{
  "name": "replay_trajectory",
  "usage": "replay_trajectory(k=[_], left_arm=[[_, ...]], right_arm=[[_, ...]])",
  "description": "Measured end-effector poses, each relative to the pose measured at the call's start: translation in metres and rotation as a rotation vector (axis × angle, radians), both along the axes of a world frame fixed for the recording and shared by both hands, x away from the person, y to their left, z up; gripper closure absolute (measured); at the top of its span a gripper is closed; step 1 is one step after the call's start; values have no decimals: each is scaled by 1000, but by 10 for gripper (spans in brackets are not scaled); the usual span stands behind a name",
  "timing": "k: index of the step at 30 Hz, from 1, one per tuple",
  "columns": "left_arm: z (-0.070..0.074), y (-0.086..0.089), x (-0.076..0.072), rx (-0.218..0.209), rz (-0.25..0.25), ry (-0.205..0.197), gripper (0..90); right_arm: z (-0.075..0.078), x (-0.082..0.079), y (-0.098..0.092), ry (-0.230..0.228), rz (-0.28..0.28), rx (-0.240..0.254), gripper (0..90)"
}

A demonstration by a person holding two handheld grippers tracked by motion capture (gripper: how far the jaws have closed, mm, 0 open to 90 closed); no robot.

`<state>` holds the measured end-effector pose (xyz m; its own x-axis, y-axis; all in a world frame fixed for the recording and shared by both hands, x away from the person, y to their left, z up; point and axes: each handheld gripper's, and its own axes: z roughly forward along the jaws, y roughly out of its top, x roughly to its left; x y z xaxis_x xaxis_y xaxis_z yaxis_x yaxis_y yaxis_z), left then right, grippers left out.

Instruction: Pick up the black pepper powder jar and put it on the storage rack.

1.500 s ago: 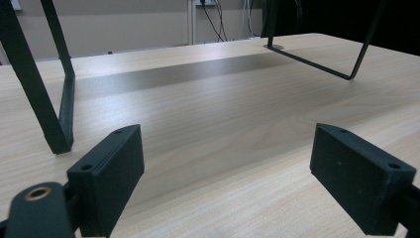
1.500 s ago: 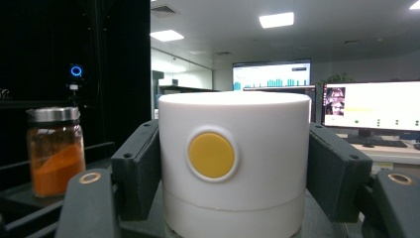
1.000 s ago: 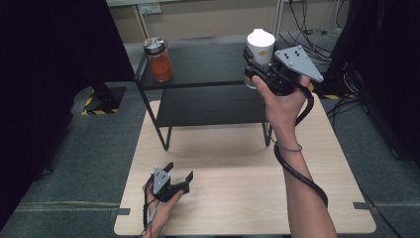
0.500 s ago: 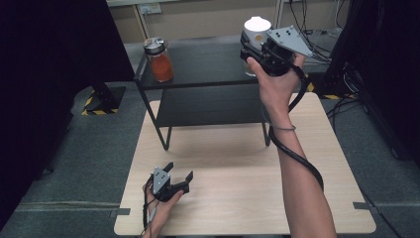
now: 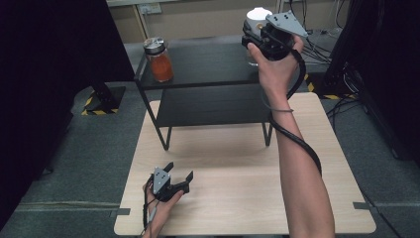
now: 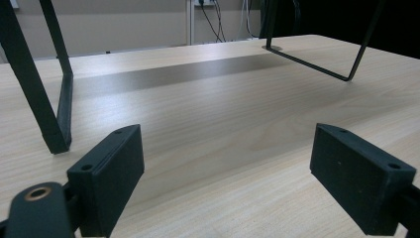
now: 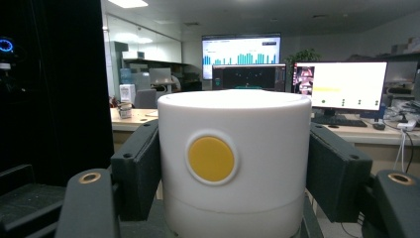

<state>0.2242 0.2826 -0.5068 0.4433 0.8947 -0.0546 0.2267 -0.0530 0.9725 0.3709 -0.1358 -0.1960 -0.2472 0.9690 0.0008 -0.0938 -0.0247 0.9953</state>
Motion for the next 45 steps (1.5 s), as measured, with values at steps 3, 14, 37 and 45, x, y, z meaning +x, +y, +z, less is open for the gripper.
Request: replay_trajectory(k=[3,14,37,45], left_arm=[[0,0,0,0,0,-1,129],[0,-1,0,5,-1,-5,129],[0,-1,0,6,-2,-3,130],[0,-1,0,8,-2,-5,129]], right_arm=[[1,4,1,10,-6,-1,307],[1,19,5,38,-15,-4,306],[-12,23,-1,34,-11,13,289],[-7,19,-11,49,30,2,147]])
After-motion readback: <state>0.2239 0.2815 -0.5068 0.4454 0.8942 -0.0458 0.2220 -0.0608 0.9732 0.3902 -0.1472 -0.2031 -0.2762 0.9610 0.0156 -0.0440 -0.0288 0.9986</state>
